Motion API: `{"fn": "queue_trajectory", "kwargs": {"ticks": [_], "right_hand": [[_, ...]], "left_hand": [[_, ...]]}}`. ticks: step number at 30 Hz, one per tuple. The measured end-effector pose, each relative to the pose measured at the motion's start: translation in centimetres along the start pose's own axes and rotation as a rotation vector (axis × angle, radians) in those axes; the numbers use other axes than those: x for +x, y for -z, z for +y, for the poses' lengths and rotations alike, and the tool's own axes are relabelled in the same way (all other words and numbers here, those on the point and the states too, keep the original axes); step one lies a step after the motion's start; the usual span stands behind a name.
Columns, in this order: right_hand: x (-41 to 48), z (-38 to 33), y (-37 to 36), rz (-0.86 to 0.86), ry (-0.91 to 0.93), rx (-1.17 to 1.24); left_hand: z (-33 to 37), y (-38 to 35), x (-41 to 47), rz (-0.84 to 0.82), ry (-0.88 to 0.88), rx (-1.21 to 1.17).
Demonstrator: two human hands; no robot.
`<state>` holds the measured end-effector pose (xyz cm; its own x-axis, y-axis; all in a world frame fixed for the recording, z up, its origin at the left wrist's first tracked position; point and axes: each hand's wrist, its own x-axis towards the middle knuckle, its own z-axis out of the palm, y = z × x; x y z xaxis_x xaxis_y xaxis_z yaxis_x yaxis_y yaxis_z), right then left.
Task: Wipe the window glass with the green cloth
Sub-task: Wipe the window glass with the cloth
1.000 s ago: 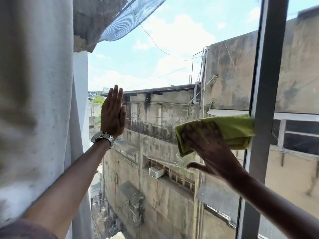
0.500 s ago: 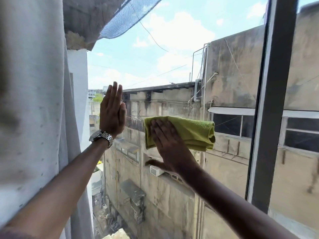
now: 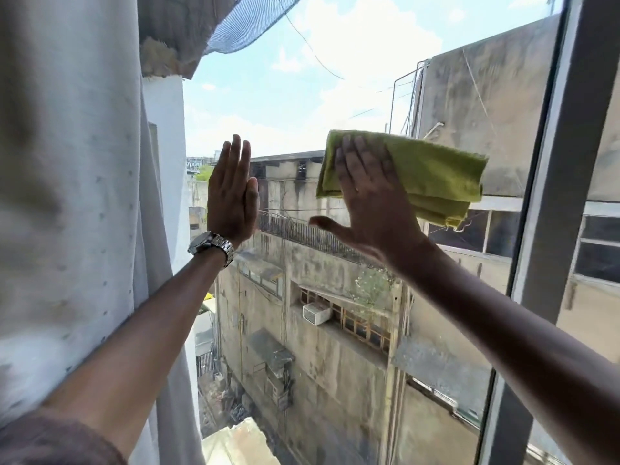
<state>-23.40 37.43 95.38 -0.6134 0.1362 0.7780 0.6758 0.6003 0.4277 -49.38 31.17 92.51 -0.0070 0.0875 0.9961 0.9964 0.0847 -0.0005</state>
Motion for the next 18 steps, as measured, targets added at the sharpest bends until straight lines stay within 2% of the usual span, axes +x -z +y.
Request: {"fn": "queue_trajectory", "kwargs": {"ticks": [2,5,8,12,18], "right_hand": [[0.2,-1.9,-1.0,-0.008,0.071,0.017],[-2.2,-4.6,-3.4,-0.077,0.276,-0.02],[-6.0,-5.0,-4.9,-0.177,0.355,-0.023],[-8.6,-0.9,-3.4,-0.188,0.338,0.008],[-5.5,6.0,0.1,-0.039,0.192,0.004]], "left_hand": [[-0.1,0.0,0.0,-0.004,-0.009,0.002],[-0.1,0.0,0.0,-0.009,-0.007,0.008],[-0.1,0.1,0.1,-0.011,-0.006,-0.002],[0.3,0.3,0.2,-0.012,0.003,-0.01],[-0.3,0.0,0.3,-0.002,-0.018,-0.003]]}}
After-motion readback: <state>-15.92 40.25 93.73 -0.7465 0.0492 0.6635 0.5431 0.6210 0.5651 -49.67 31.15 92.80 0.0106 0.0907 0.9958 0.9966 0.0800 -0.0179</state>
